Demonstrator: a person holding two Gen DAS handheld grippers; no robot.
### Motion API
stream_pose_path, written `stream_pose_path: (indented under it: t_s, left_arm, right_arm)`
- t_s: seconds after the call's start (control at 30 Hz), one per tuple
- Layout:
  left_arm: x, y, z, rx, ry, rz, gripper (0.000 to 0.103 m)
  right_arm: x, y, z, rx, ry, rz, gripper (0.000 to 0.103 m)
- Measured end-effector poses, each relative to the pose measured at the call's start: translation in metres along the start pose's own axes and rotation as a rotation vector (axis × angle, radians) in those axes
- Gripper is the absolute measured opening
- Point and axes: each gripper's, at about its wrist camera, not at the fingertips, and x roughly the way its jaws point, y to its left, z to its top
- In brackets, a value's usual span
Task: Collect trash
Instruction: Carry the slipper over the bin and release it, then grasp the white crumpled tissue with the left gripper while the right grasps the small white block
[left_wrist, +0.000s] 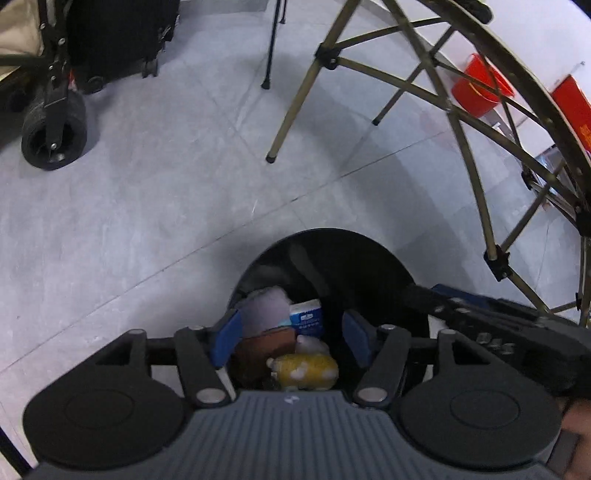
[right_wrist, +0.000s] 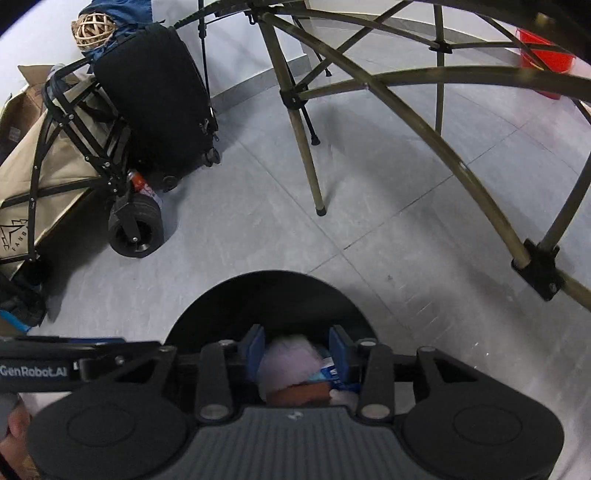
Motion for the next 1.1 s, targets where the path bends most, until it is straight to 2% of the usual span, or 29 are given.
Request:
stream_pose_path:
  t_s: [0.1, 0.17, 0.27, 0.5, 0.63, 0.73, 0.83, 0.9, 1.0, 1.1]
  left_arm:
    - [-0.005, 0.001, 0.004, 0.012, -0.029, 0.027, 0.069]
    - [-0.011, -0.003, 0.005, 0.015, -0.061, 0.025, 0.074]
    - [-0.02, -0.014, 0.003, 0.069, -0.116, 0.022, 0.077]
    - [-0.031, -0.026, -0.001, 0.121, -0.178, 0.057, 0.079]
    - [-0.05, -0.034, -0.004, 0.137, -0.258, 0.037, 0.079]
    - [-0.072, -0.053, -0.013, 0.165, -0.371, -0.034, 0.084]
    - [-0.092, -0.083, -0.028, 0.25, -0.476, -0.083, 0.084]
    - [-0.105, -0.108, -0.041, 0.3, -0.546, -0.122, 0.084]
    - [-0.118, -0.145, -0.052, 0.341, -0.616, -0.2, 0.084]
    - [-0.12, -0.187, -0.043, 0.342, -0.603, -0.272, 0.084]
  right_arm:
    - [-0.007, 0.006, 0.003, -0.036, 0.004, 0.003, 0.045]
    - [-0.008, 0.01, -0.001, -0.061, 0.022, 0.008, 0.046]
    - [-0.005, 0.019, -0.004, -0.101, 0.048, 0.02, 0.046]
    - [-0.035, 0.024, -0.002, -0.122, -0.035, 0.02, 0.047]
    - [-0.075, 0.026, -0.004, -0.121, -0.172, 0.012, 0.047]
    - [-0.118, 0.019, -0.014, -0.11, -0.282, 0.015, 0.047]
    - [-0.172, 0.006, -0.029, -0.087, -0.393, -0.02, 0.047]
    - [-0.213, -0.014, -0.04, -0.049, -0.491, -0.046, 0.047]
    - [-0.268, -0.065, -0.053, 0.07, -0.621, -0.139, 0.047]
    - [-0.296, -0.12, -0.046, 0.198, -0.66, -0.263, 0.049]
